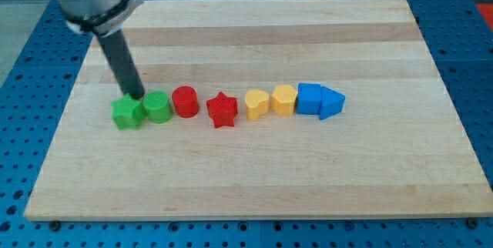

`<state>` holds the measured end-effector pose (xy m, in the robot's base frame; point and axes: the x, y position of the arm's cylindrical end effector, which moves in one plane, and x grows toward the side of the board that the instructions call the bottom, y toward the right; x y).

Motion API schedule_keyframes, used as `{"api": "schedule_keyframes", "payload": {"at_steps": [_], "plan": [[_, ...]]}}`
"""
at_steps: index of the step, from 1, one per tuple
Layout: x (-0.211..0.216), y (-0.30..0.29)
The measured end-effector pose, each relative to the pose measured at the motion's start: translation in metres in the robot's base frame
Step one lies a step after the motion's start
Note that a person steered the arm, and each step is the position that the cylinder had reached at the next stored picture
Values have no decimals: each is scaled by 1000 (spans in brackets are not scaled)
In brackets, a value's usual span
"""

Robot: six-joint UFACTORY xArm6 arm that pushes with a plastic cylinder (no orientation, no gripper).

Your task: Move the green star to bottom left

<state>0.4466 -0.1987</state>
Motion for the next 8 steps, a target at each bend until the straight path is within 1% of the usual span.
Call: {"api": "schedule_keyframes", "payload": {"at_steps": [1,3,4,5,6,8], "plan": [[27,-5],[67,-20],[67,-14],[67,12],[84,12],[92,14]]}}
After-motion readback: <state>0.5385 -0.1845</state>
